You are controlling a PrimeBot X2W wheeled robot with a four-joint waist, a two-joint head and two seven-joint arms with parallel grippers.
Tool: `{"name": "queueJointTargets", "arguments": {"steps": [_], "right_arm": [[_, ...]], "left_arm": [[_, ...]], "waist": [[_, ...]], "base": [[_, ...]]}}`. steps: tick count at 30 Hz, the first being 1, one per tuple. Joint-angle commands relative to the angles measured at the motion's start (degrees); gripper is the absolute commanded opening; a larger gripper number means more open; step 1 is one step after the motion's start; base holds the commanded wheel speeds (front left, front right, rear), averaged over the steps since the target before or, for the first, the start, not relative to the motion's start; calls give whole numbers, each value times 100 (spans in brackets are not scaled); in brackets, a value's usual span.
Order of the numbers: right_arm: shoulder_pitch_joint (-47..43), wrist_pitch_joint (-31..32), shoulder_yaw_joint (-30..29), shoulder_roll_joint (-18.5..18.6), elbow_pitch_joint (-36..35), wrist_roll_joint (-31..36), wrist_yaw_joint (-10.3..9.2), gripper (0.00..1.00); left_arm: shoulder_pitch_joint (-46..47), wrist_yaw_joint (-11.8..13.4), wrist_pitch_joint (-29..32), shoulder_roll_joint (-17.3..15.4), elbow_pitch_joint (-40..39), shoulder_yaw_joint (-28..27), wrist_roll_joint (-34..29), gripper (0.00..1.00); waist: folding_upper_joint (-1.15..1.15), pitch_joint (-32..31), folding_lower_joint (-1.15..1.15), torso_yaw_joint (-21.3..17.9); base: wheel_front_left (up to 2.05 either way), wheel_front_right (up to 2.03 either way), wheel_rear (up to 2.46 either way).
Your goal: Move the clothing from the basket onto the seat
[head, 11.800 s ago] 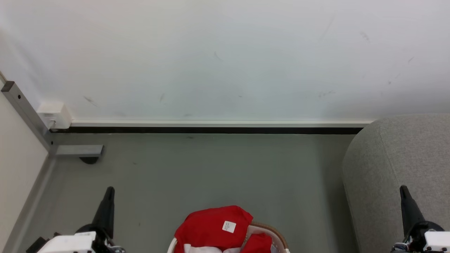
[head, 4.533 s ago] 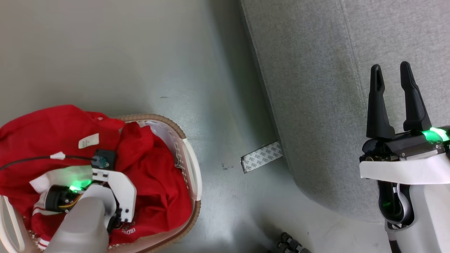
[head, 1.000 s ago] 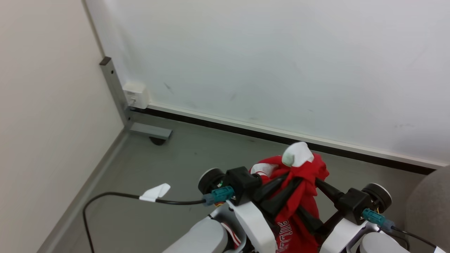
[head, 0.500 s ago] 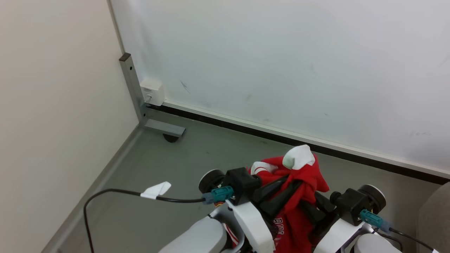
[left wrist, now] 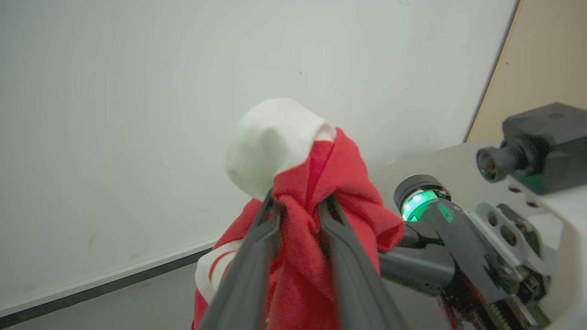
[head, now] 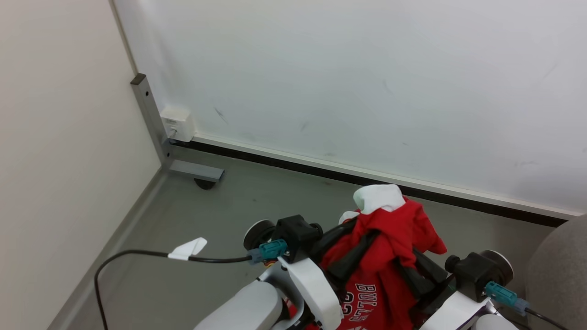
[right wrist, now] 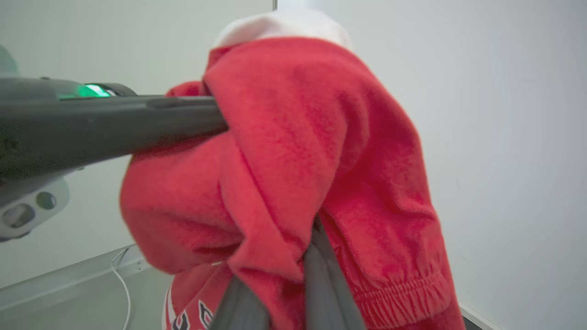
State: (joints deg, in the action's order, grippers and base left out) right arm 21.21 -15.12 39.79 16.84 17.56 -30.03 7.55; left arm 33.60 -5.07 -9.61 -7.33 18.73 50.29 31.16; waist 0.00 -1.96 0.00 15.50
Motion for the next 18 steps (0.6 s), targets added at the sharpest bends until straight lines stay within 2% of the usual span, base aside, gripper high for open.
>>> {"name": "queueJointTargets", "arguments": {"steps": [1, 2, 10, 18], "right_arm": [[-48, -4, -82, 29, -63, -6, -12, 0], [-67, -4, -111, 37, -80, -1, -12, 0], [-312, -4, -542, 128, -217, 87, -12, 0], [-472, -4, -1138, 265, -471, 267, -12, 0]], "left_arm": [[-64, 27, -43, -21, 33, -4, 32, 95], [-75, 32, -63, -21, 27, -1, 36, 100], [-181, 208, -201, -126, -130, -78, 13, 100], [-299, 320, -415, -300, -469, -192, -101, 100]], "waist": [[0, -10, 0, -43], [0, -12, 0, -61], [0, -9, 0, -296], [0, 54, 0, -1032]], "base": [[0, 0, 0], [0, 0, 0], [0, 0, 0], [0, 0, 0]]}}
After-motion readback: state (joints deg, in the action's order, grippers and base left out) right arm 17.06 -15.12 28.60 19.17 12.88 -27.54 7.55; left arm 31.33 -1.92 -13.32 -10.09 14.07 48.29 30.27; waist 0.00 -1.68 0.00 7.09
